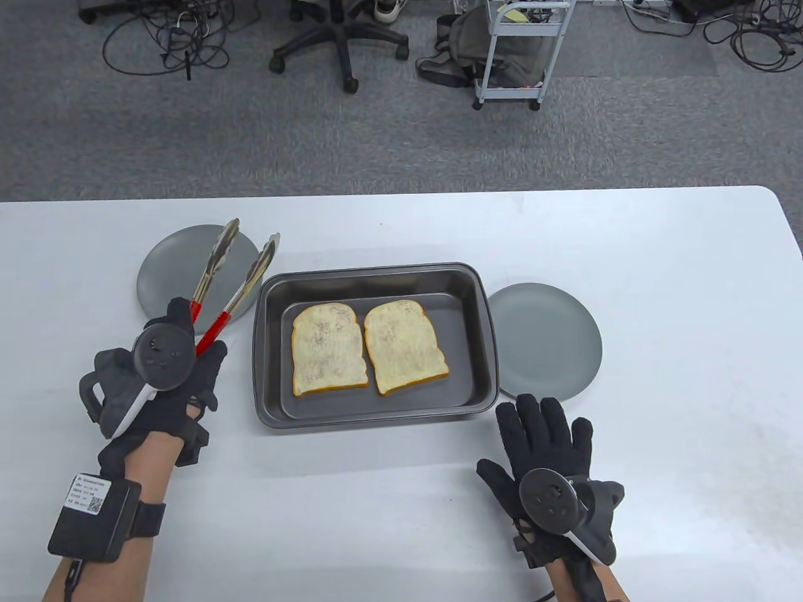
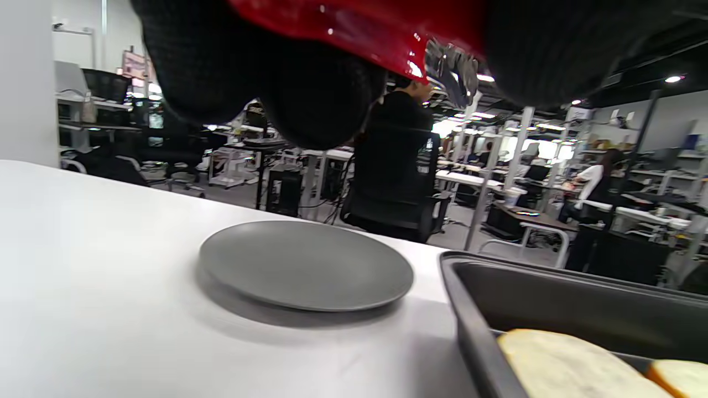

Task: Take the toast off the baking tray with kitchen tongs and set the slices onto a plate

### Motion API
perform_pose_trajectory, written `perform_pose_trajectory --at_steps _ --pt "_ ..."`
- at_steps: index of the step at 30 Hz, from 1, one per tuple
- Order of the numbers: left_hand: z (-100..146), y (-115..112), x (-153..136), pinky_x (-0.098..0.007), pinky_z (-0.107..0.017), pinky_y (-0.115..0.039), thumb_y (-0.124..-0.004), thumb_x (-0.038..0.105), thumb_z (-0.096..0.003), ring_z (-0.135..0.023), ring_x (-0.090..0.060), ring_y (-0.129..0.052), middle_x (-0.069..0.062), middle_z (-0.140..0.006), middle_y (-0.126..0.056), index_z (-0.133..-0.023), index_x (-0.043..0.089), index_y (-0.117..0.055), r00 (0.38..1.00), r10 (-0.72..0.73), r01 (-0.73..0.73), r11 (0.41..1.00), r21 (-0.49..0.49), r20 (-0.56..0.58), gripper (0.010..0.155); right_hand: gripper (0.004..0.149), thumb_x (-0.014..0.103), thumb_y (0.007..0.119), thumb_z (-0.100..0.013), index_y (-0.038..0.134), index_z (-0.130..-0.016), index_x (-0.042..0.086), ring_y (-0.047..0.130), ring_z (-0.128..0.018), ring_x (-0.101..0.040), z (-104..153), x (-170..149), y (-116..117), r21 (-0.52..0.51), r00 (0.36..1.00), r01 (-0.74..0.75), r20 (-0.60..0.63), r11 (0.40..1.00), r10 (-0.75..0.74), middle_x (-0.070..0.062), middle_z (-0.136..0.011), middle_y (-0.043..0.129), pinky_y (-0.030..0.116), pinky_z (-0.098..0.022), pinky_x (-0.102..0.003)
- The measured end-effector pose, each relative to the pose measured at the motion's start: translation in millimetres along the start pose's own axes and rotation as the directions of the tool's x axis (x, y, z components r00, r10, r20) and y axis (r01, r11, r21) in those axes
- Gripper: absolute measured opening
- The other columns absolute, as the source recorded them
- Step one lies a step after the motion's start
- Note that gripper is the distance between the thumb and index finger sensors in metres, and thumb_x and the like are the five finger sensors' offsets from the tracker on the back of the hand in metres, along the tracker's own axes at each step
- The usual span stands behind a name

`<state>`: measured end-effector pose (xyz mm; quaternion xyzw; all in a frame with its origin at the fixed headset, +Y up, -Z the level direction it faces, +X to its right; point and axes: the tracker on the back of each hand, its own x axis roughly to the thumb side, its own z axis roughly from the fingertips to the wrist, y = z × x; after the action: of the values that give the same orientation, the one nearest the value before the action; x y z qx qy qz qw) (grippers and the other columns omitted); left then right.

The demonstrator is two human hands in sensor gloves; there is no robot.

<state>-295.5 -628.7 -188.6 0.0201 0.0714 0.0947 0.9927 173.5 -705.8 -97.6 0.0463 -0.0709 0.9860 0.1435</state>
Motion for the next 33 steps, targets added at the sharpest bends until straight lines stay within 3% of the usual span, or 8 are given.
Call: perform_pose_trajectory --at_steps 5,7,14,18,26,33 --pt "36 1 7 -0.048 -0.059 -0.087 -0.079 0.058 -0.0402 -0.075 -0.033 -0.098 -0.012 -0.101 -0.075 -0.107 0.016 -0.047 0.996 0.024 -0.026 0.999 0.02 0.091 0.085 0.081 0.06 0.088 -0.033 0.063 -0.104 0.028 0.058 -0.108 -0.042 1 0 -1 -0.007 1.0 -0.001 -0.001 1.0 0.001 -0.007 -0.115 0.06 0.041 -0.074 -0.074" --pt "50 -2 7 -0.05 -0.058 -0.088 -0.08 0.057 -0.0405 -0.077 -0.035 -0.1 -0.016 -0.103 -0.076 -0.106 0.013 -0.047 0.994 0.044 -0.048 0.998 0.036 0.103 0.086 0.081 0.06 0.088 -0.033 0.063 -0.104 0.028 0.059 -0.107 -0.042 2 -1 0 -0.007 1.0 0.001 -0.001 1.0 -0.001 -0.007 -0.115 0.06 0.041 -0.074 -0.074" --pt "85 -23 -1 -0.042 -0.044 -0.092 -0.08 0.059 -0.0405 -0.055 -0.025 -0.105 -0.013 -0.093 -0.082 -0.106 0.013 -0.045 0.985 0.113 -0.117 0.993 0.028 0.133 0.087 0.082 0.06 0.088 -0.033 0.062 -0.104 0.028 0.059 -0.107 -0.042 3 -1 0 -0.008 1.0 0.0 -0.001 1.0 0.0 -0.007 -0.115 0.06 0.041 -0.074 -0.074" --pt "100 -34 -7 -0.039 -0.042 -0.091 -0.081 0.06 -0.0405 -0.052 -0.024 -0.104 -0.013 -0.092 -0.082 -0.106 0.014 -0.045 0.985 0.095 -0.105 0.993 0.061 0.145 0.088 0.082 0.06 0.088 -0.033 0.062 -0.104 0.028 0.059 -0.107 -0.042 3 -1 0 -0.003 1.0 0.003 -0.007 1.0 -0.003 -0.007 -0.115 0.06 0.041 -0.074 -0.074" --pt "108 -56 -15 -0.039 -0.041 -0.091 -0.084 0.062 -0.0399 -0.052 -0.023 -0.104 -0.013 -0.091 -0.084 -0.107 0.014 -0.046 0.98 0.107 -0.123 0.988 0.092 0.166 0.091 0.081 0.059 0.088 -0.033 0.063 -0.104 0.028 0.06 -0.107 -0.042 2 -2 0 0.003 1.0 0.003 -0.016 1.0 -0.003 -0.007 -0.115 0.06 0.041 -0.074 -0.074" --pt "106 -72 -19 -0.04 -0.043 -0.091 -0.084 0.062 -0.0396 -0.055 -0.024 -0.104 -0.012 -0.092 -0.083 -0.107 0.015 -0.045 0.984 0.026 -0.046 0.993 0.107 0.178 0.091 0.082 0.059 0.088 -0.033 0.063 -0.104 0.028 0.06 -0.107 -0.042 1 -2 2 0.021 1.0 -0.006 -0.024 1.0 0.006 -0.007 -0.115 0.06 0.041 -0.074 -0.074"
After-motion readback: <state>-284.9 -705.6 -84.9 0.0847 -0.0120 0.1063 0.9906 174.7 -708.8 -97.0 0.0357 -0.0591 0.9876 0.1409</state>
